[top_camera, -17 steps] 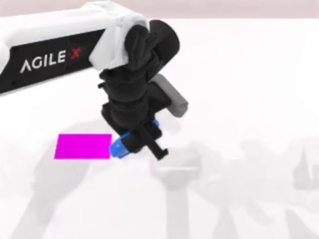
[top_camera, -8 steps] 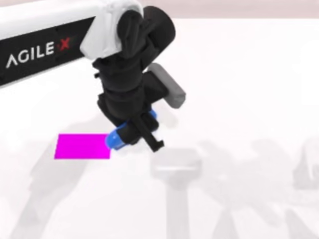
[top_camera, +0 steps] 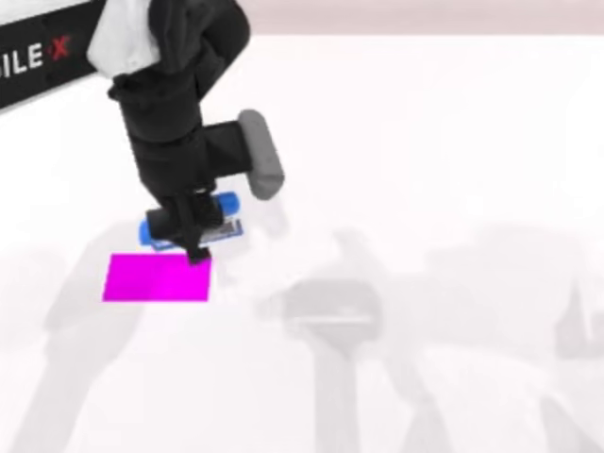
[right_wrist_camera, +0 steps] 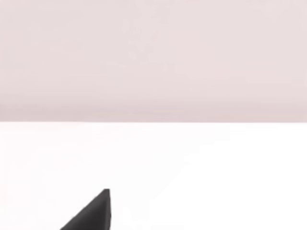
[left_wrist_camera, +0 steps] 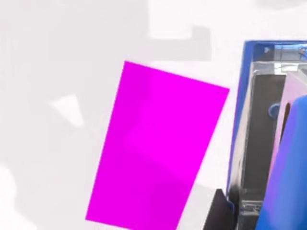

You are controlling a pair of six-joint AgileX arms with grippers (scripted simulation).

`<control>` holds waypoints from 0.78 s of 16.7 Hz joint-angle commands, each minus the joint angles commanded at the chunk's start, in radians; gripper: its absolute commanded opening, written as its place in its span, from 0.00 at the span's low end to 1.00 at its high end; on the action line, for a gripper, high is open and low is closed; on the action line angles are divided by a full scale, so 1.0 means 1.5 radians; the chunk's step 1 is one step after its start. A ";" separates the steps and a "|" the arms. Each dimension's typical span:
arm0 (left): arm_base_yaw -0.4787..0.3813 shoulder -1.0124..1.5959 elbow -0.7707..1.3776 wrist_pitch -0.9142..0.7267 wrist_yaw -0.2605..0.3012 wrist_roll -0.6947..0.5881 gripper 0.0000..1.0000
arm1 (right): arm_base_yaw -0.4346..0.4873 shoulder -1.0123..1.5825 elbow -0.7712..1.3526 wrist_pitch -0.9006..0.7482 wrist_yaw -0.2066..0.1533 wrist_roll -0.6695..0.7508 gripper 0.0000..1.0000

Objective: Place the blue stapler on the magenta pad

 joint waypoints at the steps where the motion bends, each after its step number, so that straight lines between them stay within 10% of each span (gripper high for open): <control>1: 0.017 0.001 0.000 -0.003 -0.001 0.049 0.00 | 0.000 0.000 0.000 0.000 0.000 0.000 1.00; 7: 0.099 -0.009 -0.003 -0.003 -0.002 0.260 0.00 | 0.000 0.000 0.000 0.000 0.000 0.000 1.00; 13: 0.106 -0.011 -0.003 -0.001 -0.002 0.279 0.00 | 0.000 0.000 0.000 0.000 0.000 0.000 1.00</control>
